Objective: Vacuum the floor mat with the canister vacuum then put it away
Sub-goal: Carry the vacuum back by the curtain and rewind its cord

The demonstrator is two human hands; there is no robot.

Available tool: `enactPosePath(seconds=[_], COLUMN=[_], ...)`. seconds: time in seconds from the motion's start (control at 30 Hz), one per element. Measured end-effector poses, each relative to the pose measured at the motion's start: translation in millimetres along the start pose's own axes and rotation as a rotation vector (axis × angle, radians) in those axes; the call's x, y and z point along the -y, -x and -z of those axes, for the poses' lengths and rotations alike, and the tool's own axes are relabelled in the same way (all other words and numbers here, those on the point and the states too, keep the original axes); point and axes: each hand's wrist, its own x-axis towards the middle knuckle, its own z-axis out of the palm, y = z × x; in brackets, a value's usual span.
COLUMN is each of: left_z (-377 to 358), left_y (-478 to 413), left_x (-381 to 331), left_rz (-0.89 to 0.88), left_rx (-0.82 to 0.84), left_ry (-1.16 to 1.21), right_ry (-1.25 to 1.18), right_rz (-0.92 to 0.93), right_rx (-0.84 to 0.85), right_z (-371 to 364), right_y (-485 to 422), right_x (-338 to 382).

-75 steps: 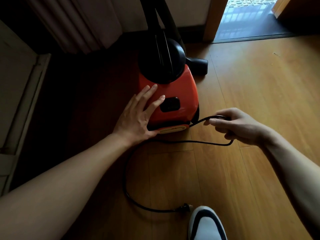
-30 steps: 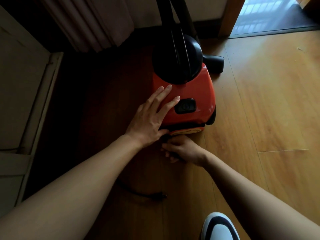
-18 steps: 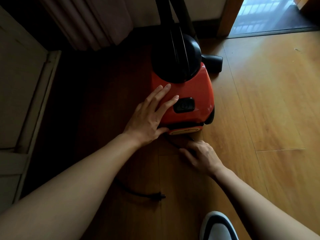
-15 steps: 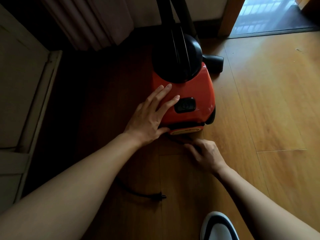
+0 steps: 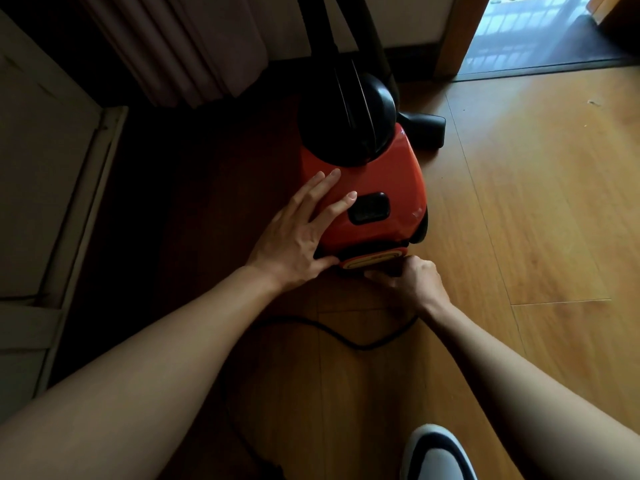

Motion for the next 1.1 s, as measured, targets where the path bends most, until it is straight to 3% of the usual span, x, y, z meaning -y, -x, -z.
enactPosePath(seconds=[0.37, 0.73, 0.97, 1.1], left_z=[-4.4, -14.4, -11.8, -9.2], left_y=[0.6, 0.9, -0.1, 0.0], left_x=[-4.5, -5.6, -1.5, 1.3], left_rz=[0.001, 0.005, -0.023, -0.043], left_rx=[0.0, -0.076, -0.074, -0.058], left_ry=[-0.04, -0.09, 0.015, 0.035], right_ry=[-0.255, -0.125, -0.87, -1.038], right_rz=[-0.083, -0.124, -0.297, -0.246], right_rx=[-0.095, -0.051, 0.137, 0.209], right_z=[29.0, 27.1, 77.8, 94.3], right_y=[-4.8, -1.5, 8.3, 15.1], right_x=[-11.8, -4.6, -23.4, -15.2])
